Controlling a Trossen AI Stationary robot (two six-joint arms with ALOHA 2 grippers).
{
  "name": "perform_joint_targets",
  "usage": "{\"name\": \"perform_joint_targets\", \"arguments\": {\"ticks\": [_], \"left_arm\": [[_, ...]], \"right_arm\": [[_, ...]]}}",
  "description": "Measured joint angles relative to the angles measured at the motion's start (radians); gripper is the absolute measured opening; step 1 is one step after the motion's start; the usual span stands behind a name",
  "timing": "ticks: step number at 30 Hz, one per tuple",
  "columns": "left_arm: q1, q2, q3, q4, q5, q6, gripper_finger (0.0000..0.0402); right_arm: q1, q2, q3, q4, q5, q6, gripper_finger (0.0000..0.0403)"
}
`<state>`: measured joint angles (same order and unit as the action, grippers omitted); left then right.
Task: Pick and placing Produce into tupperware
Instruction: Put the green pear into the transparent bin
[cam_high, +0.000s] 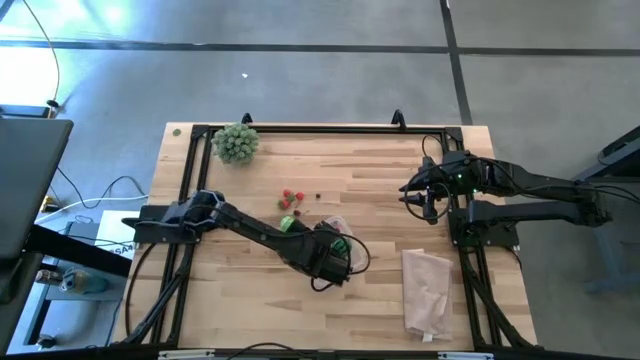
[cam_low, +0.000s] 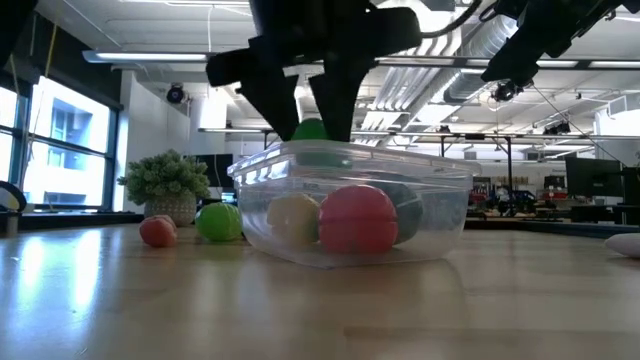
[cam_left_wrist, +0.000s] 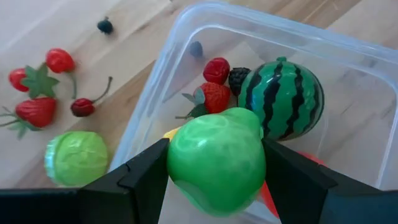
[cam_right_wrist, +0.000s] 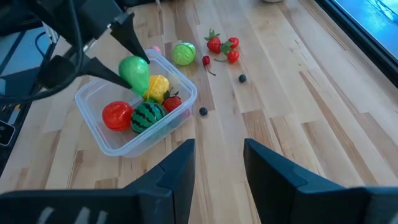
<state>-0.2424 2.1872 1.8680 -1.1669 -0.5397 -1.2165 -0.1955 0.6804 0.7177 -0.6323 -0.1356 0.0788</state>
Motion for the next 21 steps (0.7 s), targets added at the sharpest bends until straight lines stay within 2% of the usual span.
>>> {"name": "perform_joint_targets", "arguments": {"ticks": [11, 21], "left_arm": [[0.001, 0.0, -0.059, 0.065, -0.014, -0.028, 0.0229], [0.001, 0.0, -0.059, 0.043, -0.03, 0.006, 0.0302]], "right_arm": [[0.0, 0.0, 0.0, 0.0, 0.0, 0.0, 0.0129], [0.0, 0.0, 0.0, 0.0, -0.001, 0.0, 0.0129]]}}
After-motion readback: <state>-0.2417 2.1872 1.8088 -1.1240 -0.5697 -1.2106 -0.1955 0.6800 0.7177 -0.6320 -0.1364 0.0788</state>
